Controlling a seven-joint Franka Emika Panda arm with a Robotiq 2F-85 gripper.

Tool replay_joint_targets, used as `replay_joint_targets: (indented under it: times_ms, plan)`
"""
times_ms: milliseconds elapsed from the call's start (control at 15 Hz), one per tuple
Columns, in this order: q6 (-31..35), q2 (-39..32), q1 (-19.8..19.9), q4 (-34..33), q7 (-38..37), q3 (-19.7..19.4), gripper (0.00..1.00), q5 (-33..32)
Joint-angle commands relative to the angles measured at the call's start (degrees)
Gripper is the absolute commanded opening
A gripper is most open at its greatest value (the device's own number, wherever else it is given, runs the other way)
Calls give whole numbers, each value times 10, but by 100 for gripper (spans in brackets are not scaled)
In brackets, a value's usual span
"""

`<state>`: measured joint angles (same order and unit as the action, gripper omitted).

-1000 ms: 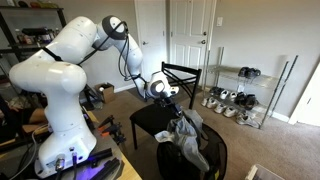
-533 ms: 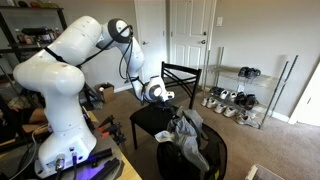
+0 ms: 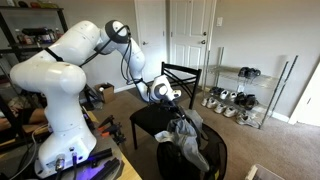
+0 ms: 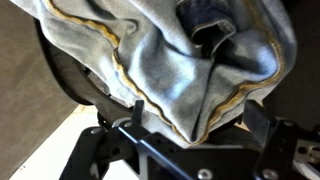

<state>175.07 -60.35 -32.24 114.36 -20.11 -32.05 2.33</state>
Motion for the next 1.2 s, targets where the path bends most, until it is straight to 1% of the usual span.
replay_joint_targets:
  times_ms: [0,333,400,467,600,733,867,1000,1067,1133]
  plan:
    - [-21,-31,16,-44,-13,-11,100,10]
    - [-44,-56,56,-94,-9,4,99,2]
    - [-44,-56,65,-98,-6,10,75,0]
    - [-45,-59,70,-103,-7,10,74,1]
    - [-39,-54,78,-97,-9,10,61,3]
    - [-31,-39,82,-77,-14,5,48,7]
    - [-17,-29,78,-56,-29,-9,34,14]
    - [-5,-38,49,-42,-70,-52,22,31]
    - [-9,-51,31,-42,-95,-81,16,44]
    - [-18,-60,25,-45,-111,-99,8,56]
